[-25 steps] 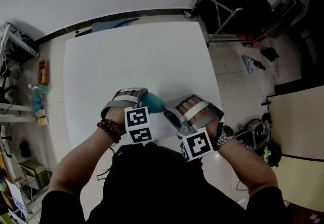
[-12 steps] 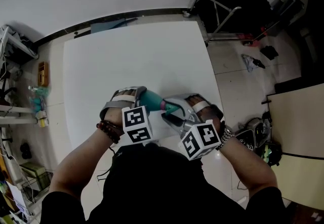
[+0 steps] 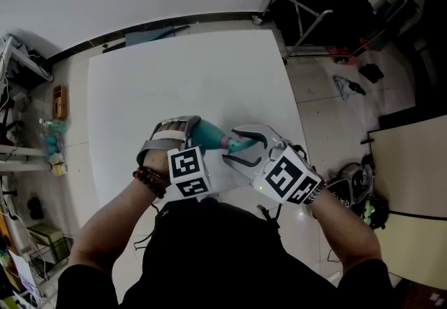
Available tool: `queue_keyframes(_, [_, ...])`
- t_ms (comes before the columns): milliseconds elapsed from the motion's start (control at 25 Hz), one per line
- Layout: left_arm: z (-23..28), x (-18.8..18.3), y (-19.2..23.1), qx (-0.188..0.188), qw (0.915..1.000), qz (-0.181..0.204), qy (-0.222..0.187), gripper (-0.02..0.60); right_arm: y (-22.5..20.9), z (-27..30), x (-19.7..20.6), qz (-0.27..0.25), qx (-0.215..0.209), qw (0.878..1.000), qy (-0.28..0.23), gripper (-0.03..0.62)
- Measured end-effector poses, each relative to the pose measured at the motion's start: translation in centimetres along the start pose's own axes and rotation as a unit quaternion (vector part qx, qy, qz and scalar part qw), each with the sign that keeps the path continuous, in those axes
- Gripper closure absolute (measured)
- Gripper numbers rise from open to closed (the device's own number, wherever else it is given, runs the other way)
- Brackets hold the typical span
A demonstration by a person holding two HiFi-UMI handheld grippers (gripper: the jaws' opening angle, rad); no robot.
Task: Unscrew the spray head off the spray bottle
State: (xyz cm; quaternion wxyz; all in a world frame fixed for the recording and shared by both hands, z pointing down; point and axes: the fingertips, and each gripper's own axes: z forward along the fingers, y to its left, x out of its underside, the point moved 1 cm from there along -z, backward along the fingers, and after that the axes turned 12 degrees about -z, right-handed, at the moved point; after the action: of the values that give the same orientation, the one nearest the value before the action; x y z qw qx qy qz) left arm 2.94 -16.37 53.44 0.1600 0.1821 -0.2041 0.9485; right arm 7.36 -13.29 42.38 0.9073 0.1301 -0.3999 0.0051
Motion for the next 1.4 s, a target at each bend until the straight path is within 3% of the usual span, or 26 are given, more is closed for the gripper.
queue_keyframes(160, [0.0,0.5,1.1,-0.024,0.9996,-0.016,0.005,0.181,-0.5,-1.4,0.0,0.023,0.014,1.000,-0.007,0.353])
queue_keyframes(240, [-0.1,0.9,1.9,-0.044,0.9988,-0.023,0.007,0.181,-1.4,-2.3,0.0,0.083,0.028,0.996,-0.024,0.349])
queue_keyframes(320, [-0.3,1.1,2.7,-0.068,0.9973,-0.029,0.006,0.181,-2.8,-3.5,0.4,0.190,0.047,0.979,-0.051,0.349])
queue_keyframes(440, [-0.5,1.2,3.7,-0.097,0.9947,-0.031,0.007,0.181,-4.9,-5.0,1.5,0.362,0.064,0.925,-0.095,0.349])
queue_keyframes(560, [-0.6,1.2,4.4,-0.117,0.9927,-0.028,0.007,0.181,-5.4,-5.4,2.2,0.500,0.032,0.854,-0.138,0.349])
queue_keyframes(680, [-0.6,1.1,4.8,-0.134,0.9907,-0.024,0.008,0.180,-4.6,-4.2,1.7,0.593,-0.041,0.782,-0.186,0.328])
queue_keyframes(760, [-0.7,0.8,5.0,-0.144,0.9893,-0.017,0.006,0.181,-4.0,-3.0,1.6,0.622,-0.065,0.756,-0.194,0.322])
queue_keyframes(1040, [-1.2,-0.5,5.4,-0.179,0.9836,0.019,0.001,0.179,-3.8,0.1,2.2,0.666,-0.063,0.718,-0.190,0.321])
queue_keyframes(1200, [-1.2,-1.3,5.4,-0.186,0.9823,0.027,-0.005,0.179,-4.0,1.1,2.8,0.680,-0.059,0.708,-0.182,0.322])
queue_keyframes(1400, [-1.2,-1.9,4.9,-0.187,0.9816,0.036,-0.008,0.179,-4.1,1.4,3.0,0.681,-0.049,0.708,-0.179,0.360])
